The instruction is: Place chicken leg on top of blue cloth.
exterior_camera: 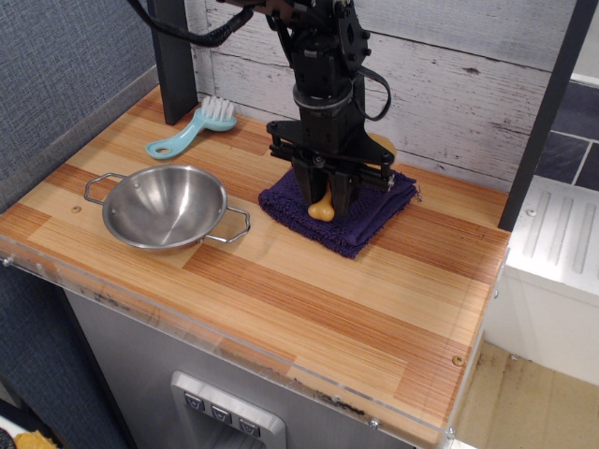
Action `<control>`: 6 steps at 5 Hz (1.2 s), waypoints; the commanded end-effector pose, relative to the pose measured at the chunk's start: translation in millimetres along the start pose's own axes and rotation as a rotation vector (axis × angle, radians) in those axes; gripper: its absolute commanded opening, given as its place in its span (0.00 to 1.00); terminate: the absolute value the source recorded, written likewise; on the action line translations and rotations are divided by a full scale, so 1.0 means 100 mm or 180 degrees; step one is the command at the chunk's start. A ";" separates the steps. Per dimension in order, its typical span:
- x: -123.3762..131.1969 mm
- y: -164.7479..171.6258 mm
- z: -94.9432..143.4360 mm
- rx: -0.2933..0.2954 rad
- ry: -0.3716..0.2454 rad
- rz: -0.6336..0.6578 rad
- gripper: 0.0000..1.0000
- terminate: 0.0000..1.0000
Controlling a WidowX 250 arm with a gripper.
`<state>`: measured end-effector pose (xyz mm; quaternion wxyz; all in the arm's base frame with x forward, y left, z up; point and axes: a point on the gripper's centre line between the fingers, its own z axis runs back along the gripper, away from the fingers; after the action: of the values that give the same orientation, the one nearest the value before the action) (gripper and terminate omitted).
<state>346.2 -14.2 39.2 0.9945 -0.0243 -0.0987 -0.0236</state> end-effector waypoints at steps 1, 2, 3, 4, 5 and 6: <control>0.11 0.14 0.17 0.0048 -0.0182 0.0033 0.00 0.00; 0.10 0.09 0.19 -0.0023 -0.0102 -0.0064 1.00 0.00; 0.11 0.06 0.30 -0.0062 -0.0157 -0.0131 1.00 0.00; 0.12 0.02 0.60 -0.0021 -0.0260 -0.0343 1.00 0.00; 0.02 0.01 0.83 0.0091 -0.0342 -0.0332 1.00 0.00; -0.11 0.10 0.79 0.0067 -0.0183 -0.0228 1.00 0.00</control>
<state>325.9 -5.6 97.8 0.9930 -0.0133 -0.1022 -0.0574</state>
